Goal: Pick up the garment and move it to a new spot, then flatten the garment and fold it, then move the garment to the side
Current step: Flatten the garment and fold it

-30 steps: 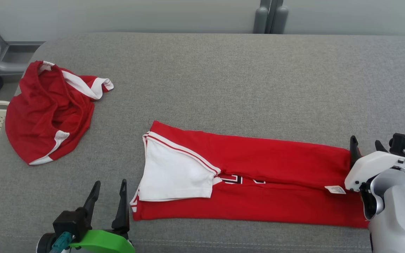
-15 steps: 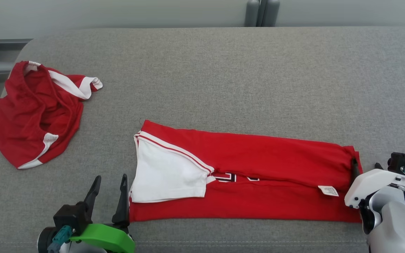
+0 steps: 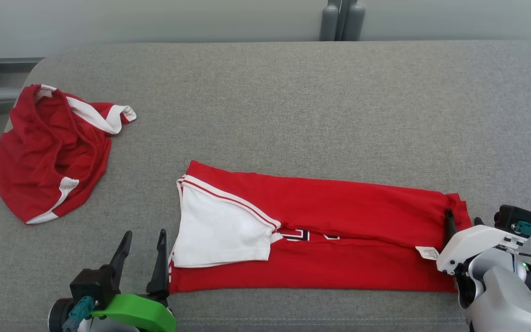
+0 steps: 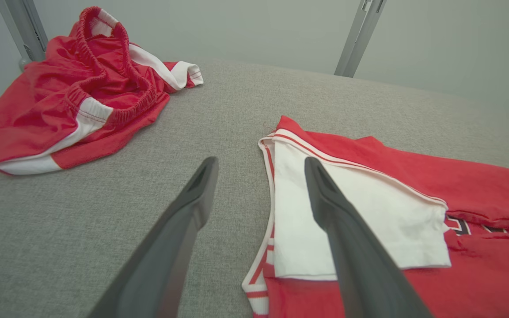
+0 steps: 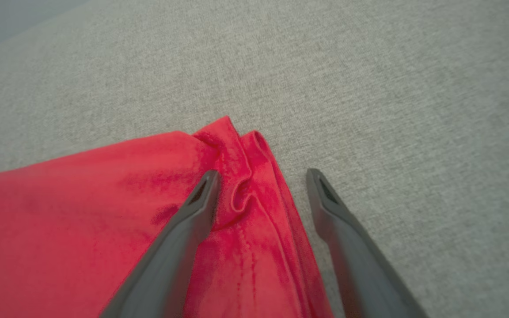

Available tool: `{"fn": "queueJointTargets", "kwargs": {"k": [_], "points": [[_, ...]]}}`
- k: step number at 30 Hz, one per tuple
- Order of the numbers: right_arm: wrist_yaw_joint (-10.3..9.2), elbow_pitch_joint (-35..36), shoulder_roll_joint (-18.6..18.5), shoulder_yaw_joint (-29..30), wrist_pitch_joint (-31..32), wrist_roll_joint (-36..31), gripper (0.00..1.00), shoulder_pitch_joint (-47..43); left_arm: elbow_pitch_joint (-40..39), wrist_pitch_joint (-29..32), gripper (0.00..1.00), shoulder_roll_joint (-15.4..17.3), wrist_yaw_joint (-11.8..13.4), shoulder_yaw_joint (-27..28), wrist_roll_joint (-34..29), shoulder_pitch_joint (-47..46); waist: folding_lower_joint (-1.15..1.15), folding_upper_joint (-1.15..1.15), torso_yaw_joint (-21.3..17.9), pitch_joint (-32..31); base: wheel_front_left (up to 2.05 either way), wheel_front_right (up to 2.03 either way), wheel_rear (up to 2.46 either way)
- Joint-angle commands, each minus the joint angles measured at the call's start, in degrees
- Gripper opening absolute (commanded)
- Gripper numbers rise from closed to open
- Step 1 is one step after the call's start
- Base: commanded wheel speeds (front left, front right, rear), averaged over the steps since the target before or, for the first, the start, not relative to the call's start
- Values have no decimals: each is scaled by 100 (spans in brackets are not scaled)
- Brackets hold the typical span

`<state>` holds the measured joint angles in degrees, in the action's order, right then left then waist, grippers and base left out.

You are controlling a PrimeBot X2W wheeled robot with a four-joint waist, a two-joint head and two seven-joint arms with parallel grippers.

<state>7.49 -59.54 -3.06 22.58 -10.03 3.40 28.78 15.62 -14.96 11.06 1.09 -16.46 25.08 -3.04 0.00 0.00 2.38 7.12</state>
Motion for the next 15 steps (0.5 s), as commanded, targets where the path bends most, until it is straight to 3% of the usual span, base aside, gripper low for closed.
{"fn": "queueJointTargets", "kwargs": {"k": [1,7,15], "points": [[0,-91,27,29,-20,-48,100,-60,5,-28,100,-16,7,30,-13,13,0,0,0,-24,0,0,0],[0,132,10,111,-271,50,100,-67,-12,-28,100,-10,41,53,-2,128,0,0,-76,-173,0,0,0],[0,564,12,-80,0,161,100,-379,-21,-28,100,-3,38,11,19,225,0,0,-175,-316,0,0,0]]}}
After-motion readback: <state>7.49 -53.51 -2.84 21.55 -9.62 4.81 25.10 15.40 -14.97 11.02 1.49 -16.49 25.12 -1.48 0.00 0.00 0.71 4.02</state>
